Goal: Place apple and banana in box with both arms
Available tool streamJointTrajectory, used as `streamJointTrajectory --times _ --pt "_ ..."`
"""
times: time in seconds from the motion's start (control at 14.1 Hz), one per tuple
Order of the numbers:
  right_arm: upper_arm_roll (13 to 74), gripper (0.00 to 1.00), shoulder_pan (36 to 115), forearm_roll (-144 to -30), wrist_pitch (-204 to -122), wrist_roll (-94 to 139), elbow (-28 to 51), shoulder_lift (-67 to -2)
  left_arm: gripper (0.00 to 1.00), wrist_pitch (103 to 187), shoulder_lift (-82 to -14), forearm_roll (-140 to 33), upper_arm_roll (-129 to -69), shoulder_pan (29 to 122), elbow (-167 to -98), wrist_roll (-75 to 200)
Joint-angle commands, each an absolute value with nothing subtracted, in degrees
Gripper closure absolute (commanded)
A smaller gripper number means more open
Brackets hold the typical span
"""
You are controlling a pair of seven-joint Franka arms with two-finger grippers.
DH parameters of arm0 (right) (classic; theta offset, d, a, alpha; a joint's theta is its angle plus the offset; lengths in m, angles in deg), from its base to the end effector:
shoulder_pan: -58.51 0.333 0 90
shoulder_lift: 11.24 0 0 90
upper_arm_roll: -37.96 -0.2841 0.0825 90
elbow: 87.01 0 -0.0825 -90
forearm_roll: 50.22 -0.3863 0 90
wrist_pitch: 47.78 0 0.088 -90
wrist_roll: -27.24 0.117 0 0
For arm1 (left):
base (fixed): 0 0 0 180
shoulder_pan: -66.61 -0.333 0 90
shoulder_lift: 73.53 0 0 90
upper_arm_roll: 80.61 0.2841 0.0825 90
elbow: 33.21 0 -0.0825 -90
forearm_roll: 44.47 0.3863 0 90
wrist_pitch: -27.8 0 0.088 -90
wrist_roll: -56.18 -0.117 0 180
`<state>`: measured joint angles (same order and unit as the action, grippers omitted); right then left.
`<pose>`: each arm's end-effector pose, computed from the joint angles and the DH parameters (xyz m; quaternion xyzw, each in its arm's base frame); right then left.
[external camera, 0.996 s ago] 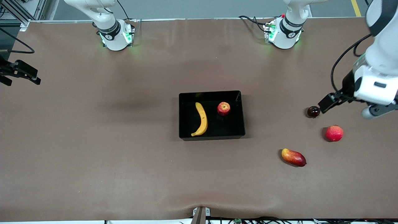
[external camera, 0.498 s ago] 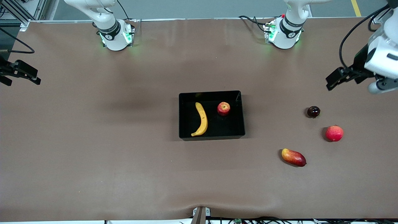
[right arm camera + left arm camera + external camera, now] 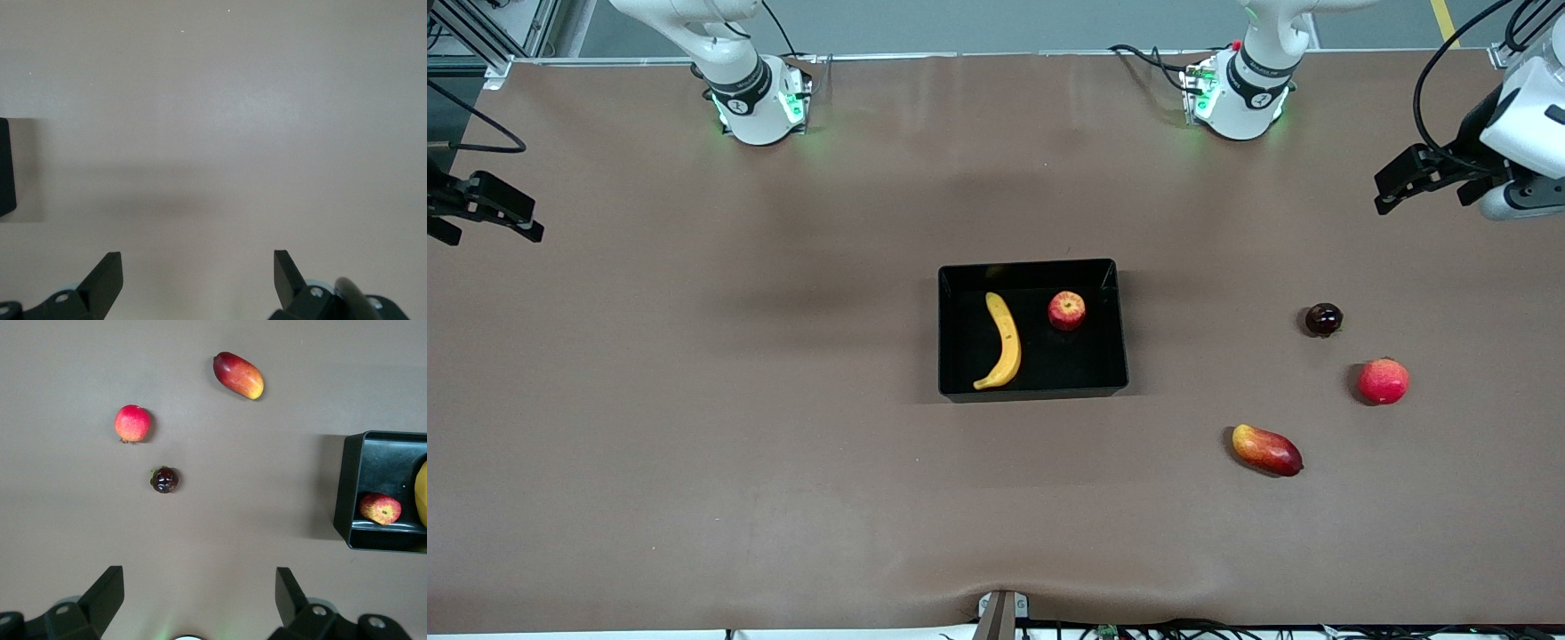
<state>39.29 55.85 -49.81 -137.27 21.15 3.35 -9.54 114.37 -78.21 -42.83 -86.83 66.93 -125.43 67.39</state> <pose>0.5466 -0.0391 0.5952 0.9998 0.0183 0.0069 0.0039 0.5243 -0.0588 0.6032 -0.9989 -0.0417 0.0057 0.0198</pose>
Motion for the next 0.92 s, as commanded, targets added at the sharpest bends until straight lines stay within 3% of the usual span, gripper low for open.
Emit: streamJointTrajectory --times 0.0,0.85 --pt "38.5 0.0 55.0 -48.9 -136.6 21.4 2.7 -9.5 0.0 114.3 -79.1 -43.6 -86.6 67.5 -126.6 66.6" --pt "38.5 0.0 55.0 -48.9 -136.6 21.4 2.7 -9.5 0.0 114.1 -79.1 -43.8 -87.6 67.0 -126.2 65.8"
